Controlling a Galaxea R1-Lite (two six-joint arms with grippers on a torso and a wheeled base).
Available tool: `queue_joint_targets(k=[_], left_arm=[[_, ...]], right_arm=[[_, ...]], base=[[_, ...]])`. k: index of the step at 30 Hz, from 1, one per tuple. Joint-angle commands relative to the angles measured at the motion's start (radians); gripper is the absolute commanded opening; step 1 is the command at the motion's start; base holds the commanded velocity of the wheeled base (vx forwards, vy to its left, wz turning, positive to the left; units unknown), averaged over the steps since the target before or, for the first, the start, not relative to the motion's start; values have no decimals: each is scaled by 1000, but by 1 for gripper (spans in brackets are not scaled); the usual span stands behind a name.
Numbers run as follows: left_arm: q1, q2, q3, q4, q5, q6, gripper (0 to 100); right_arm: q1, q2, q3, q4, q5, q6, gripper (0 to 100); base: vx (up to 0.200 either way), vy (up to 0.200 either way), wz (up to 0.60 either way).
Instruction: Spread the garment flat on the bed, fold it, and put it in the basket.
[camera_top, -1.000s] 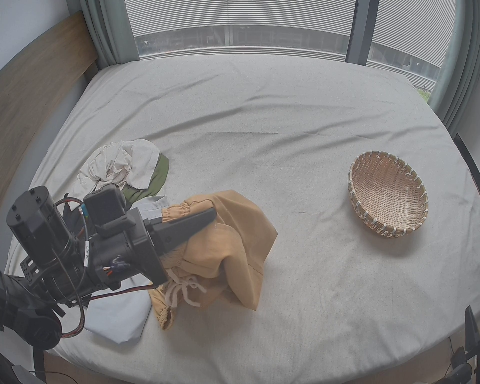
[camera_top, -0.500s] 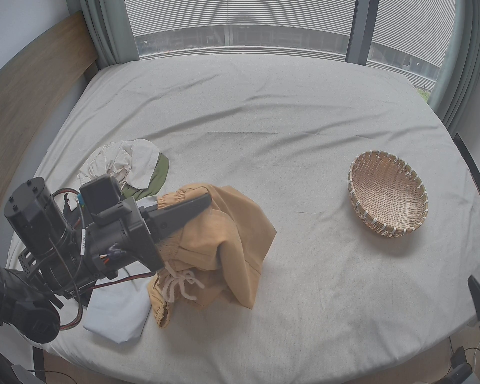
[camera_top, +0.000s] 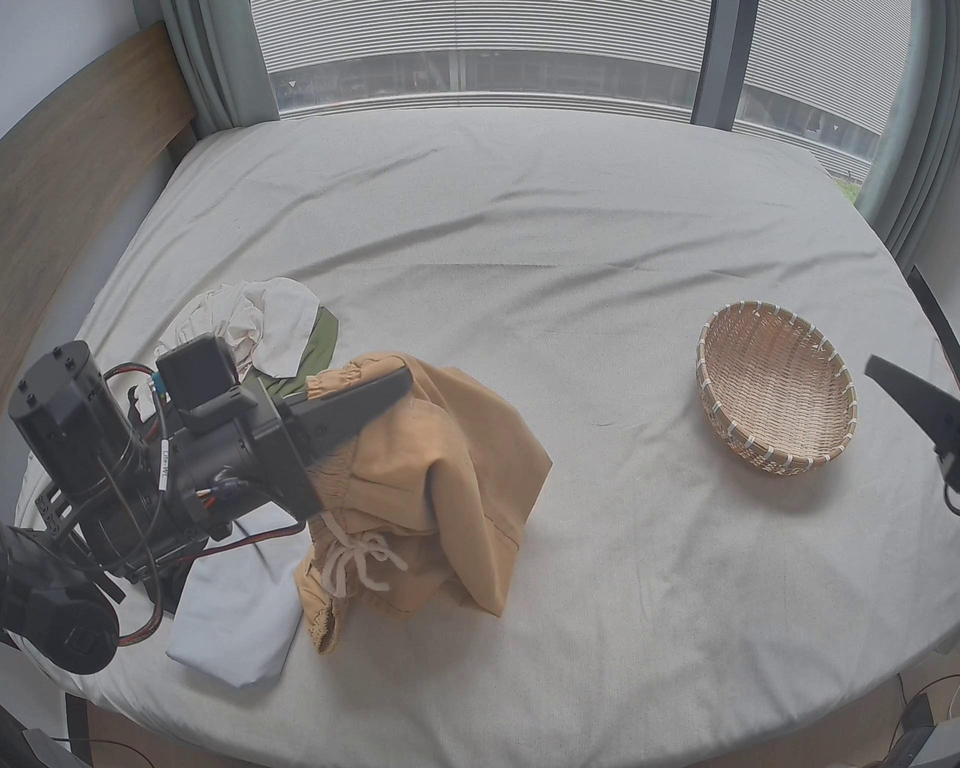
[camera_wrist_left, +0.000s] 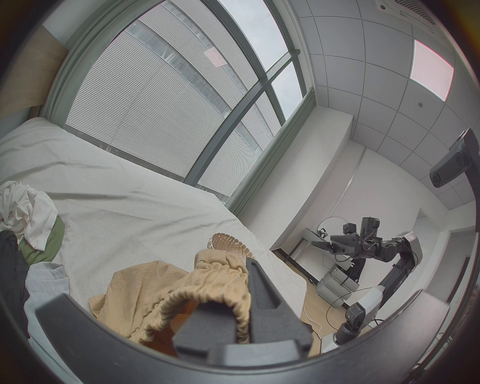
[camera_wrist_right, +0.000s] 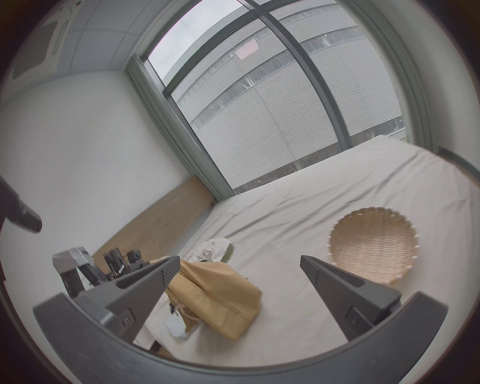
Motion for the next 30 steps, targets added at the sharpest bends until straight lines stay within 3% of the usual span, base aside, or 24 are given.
queue_joint_targets(k=[1, 7, 15, 30], left_arm=[[21, 2, -5, 0, -1, 0, 0], [84, 0, -5, -4, -12, 1, 0], [101, 2, -8, -4, -12, 1, 0], [134, 3, -28, 3, -13, 1, 0]], right_arm=[[88, 325, 14, -171, 21, 63, 100], [136, 534, 14, -277, 32, 63, 100], [156, 740, 1, -453, 34, 41, 100], [203, 1011, -54, -619, 31, 27, 100]], base=[[0, 0, 0], [0, 0, 0], [0, 0, 0], [0, 0, 0]])
